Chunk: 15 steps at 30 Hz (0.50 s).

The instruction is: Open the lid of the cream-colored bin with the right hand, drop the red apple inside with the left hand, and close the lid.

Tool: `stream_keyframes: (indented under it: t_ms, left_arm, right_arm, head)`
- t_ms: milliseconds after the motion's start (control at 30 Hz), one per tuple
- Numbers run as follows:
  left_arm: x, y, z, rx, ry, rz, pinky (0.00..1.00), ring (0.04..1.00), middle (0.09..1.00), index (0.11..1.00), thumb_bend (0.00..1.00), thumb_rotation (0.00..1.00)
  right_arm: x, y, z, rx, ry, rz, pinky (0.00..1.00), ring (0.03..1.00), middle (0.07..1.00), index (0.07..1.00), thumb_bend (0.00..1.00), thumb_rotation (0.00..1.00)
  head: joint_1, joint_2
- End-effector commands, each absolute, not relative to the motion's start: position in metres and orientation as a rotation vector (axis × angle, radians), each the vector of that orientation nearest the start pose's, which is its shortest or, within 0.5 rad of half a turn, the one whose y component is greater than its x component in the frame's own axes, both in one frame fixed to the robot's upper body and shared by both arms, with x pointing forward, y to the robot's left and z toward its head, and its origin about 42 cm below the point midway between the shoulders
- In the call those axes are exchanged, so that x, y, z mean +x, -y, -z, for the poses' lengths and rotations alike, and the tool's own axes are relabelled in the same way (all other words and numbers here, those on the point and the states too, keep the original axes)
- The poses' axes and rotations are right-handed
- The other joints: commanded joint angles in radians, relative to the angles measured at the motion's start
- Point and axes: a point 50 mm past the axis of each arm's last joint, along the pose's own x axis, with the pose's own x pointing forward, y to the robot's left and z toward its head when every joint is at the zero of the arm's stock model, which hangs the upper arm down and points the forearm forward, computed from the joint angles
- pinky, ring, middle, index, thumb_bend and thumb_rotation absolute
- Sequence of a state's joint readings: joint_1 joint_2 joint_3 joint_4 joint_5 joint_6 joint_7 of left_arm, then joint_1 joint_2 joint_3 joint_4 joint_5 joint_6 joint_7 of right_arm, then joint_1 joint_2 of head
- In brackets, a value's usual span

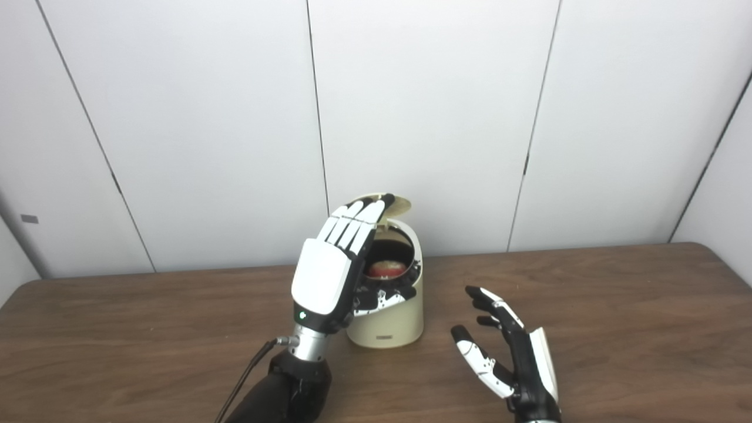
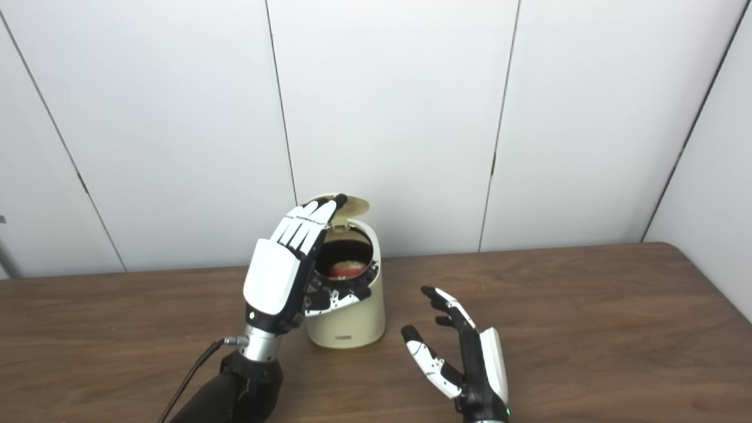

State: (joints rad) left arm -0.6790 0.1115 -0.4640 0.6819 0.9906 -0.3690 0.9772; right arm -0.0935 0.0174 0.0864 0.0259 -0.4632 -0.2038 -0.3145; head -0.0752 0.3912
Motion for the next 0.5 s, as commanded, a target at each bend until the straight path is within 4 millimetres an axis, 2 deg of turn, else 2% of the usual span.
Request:
stream_keyframes:
  t_ms: [0, 233, 367, 467]
  left_arm:
    - [0.452, -0.109, -0.214, 0.885, 1.124, -0.156, 1.0, 1.0, 0.978, 0.986, 0.87, 0.29]
    - [0.45, -0.111, -0.215, 0.877, 1.126, -0.164, 1.0, 1.0, 0.972, 0.982, 0.88, 0.29]
    - [0.442, -0.117, -0.216, 0.823, 1.137, -0.171, 1.0, 0.992, 0.964, 0.982, 0.88, 0.26]
    - [0.43, -0.123, -0.217, 0.766, 1.146, -0.168, 1.0, 0.977, 0.944, 0.957, 0.85, 0.3]
  right_arm:
    - [0.297, 0.182, -0.114, -0.405, 0.317, 0.162, 0.71, 0.799, 0.814, 0.785, 0.32, 0.63]
    - [0.297, 0.182, -0.114, -0.4, 0.314, 0.163, 0.71, 0.8, 0.812, 0.785, 0.33, 0.64]
    - [0.297, 0.182, -0.114, -0.4, 0.314, 0.161, 0.71, 0.799, 0.812, 0.786, 0.33, 0.64]
    - [0.297, 0.183, -0.114, -0.403, 0.309, 0.159, 0.71, 0.802, 0.816, 0.788, 0.32, 0.64]
  head:
    - [0.0, 0.001]
    - [0.003, 0.001]
    - [0.005, 0.002]
    - [0.008, 0.004]
